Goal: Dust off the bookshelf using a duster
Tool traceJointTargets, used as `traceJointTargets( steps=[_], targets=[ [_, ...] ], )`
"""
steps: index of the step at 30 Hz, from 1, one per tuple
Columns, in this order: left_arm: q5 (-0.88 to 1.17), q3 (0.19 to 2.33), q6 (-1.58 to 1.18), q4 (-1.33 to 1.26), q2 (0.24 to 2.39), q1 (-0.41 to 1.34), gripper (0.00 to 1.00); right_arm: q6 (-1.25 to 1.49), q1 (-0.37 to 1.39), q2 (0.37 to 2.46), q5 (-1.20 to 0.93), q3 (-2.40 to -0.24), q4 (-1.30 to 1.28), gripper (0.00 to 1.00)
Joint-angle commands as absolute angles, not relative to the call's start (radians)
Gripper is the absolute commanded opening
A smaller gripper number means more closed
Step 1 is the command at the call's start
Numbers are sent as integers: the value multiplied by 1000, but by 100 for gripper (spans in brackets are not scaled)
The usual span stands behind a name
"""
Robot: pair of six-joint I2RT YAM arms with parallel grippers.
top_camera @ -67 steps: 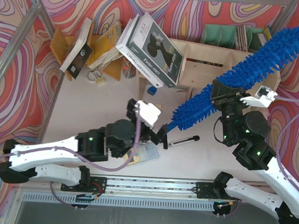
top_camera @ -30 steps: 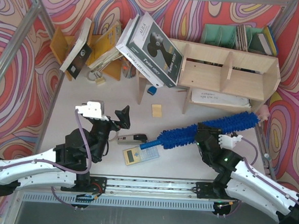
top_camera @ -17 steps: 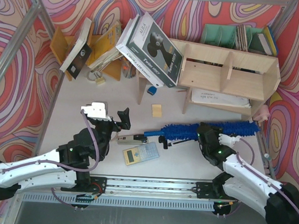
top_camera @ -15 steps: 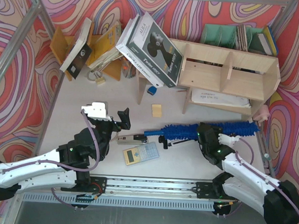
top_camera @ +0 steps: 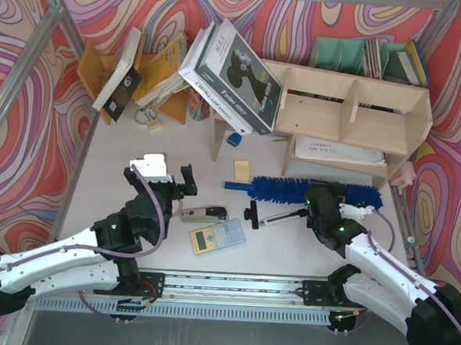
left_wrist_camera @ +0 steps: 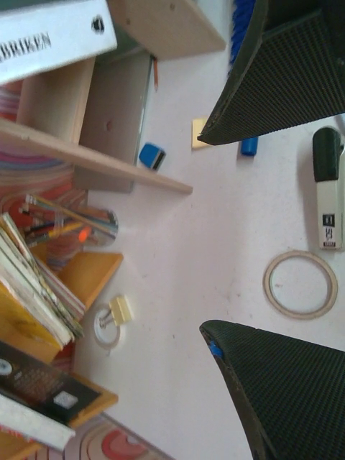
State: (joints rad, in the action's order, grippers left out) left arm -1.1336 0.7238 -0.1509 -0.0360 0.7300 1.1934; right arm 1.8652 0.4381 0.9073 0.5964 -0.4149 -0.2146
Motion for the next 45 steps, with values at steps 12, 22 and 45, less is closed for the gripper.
traceJointTargets(
  steps=[12,22,45],
  targets=[
    [-1151,666,-64,-260,1016,813,98,728,434,843,728,-472,57,99],
    [-1043,486,48,-581,1168,529,98,229,382,1016,592,-415,425,99],
    [-531,239,17,-1158,1493,184,98,71,249,1273,512,-264,898,99]
  ],
)
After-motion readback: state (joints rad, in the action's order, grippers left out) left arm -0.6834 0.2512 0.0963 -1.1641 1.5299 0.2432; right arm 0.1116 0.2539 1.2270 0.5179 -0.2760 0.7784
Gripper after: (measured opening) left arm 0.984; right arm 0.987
